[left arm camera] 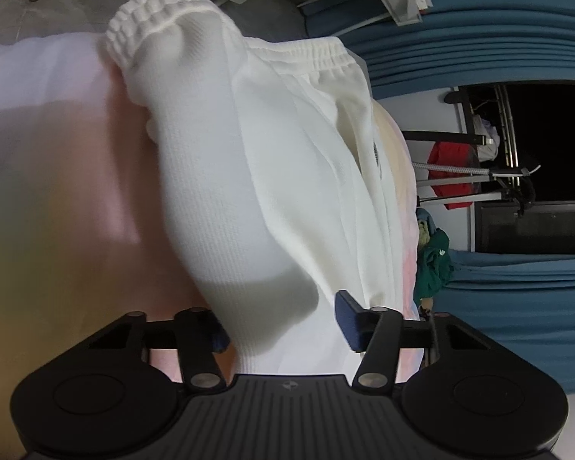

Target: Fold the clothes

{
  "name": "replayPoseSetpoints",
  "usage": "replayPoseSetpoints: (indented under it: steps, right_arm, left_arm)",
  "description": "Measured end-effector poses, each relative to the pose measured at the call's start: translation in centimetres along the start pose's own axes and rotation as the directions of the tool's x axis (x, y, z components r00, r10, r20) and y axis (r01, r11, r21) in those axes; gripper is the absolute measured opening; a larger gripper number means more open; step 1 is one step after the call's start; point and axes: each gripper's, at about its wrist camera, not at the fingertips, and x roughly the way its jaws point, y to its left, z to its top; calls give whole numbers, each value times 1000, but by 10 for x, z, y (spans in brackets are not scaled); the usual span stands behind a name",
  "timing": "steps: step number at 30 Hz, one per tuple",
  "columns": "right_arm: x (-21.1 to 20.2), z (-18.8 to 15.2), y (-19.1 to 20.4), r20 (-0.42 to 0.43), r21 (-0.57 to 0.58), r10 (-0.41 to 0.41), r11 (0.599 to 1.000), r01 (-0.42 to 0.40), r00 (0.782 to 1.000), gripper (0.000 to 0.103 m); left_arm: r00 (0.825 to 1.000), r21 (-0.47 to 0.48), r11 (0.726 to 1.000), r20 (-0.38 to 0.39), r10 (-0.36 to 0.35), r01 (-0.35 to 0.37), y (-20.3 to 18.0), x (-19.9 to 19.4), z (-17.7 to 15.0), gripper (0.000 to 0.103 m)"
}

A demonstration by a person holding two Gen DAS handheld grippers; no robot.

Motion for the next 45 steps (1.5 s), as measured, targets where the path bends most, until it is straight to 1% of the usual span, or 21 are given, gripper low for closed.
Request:
replayPoseSetpoints:
  steps: [2,3,5,8,10,11,14,16,18,19,22,25,27,29,31,36,38,40,42,43,45]
  right_arm:
    - [-5,0,1,19,-2,13,1000,-13,1000,5]
    - [-7,1,1,29,-3,20,1000,-20,999,5]
    - [-11,1,2,48,-6,34,999,-33,998,5]
    - [-17,2,2,70,-4,51,999,-51,996,5]
    - [-19,2,-1,71,9,59,998,-60,996,5]
    - [-20,2,-3,71,16,63,998,-64,995,5]
    - [-23,2,-5,74,24,73,997,-75,995,5]
    - [-28,1,-1,82,-1,77,997,-77,994,5]
    - [-38,1,7,104,-25,96,995,-94,990,5]
    - [-43,2,12,116,-33,109,994,-106,987,5]
    - [-50,7,36,140,-87,129,989,-117,982,5]
    - [-47,22,69,150,-118,144,985,-127,978,5]
    - [-35,37,95,141,-124,153,983,-136,978,5]
    - [-10,56,126,136,-140,141,983,-122,981,5]
    - [20,72,156,130,-155,122,983,-102,984,5]
    - [115,101,218,105,-180,59,983,-40,993,5]
    - [155,102,235,108,-205,18,979,4,994,5]
    - [194,101,247,113,-231,-21,972,47,993,5]
    - [231,97,253,116,-257,-55,963,83,992,5]
    - [244,95,254,115,-274,-67,957,96,991,6]
    - [266,90,256,114,-310,-89,943,120,990,6]
  left_arm:
    - [1000,-6,1000,1,14,-14,1,2,2,41]
    - [1000,-11,1000,3,21,-21,1,3,3,38]
    - [999,-18,999,7,36,-36,2,5,4,23]
    - [998,5,998,15,64,-64,-2,7,5,10]
    - [996,28,996,30,89,-90,-7,6,5,6]
    - [995,37,995,33,89,-91,-8,5,5,3]
    - [996,73,995,59,62,-67,-17,-3,4,2]
    - [997,133,990,70,29,-38,-29,-10,4,2]
    - [997,207,978,79,-7,-10,-45,-19,4,2]
    - [996,227,974,81,-28,9,-54,-21,7,2]
    - [992,280,958,82,-93,67,-82,-28,18,2]
    - [992,327,942,78,-102,72,-122,-16,30,2]
    - [991,351,934,82,-104,69,-151,-1,38,2]
    - [990,368,927,86,-107,69,-179,19,48,2]
    - [992,356,933,88,-87,50,-204,54,61,2]
    - [996,323,946,88,-30,0,-264,144,95,2]
    - [993,362,930,117,25,-66,-283,186,104,3]
    - [988,374,920,138,72,-119,-290,227,111,3]
    - [982,385,906,137,130,-174,-289,270,119,3]
    - [979,386,902,132,155,-195,-286,289,124,3]
    - [972,368,901,122,199,-230,-273,319,132,4]
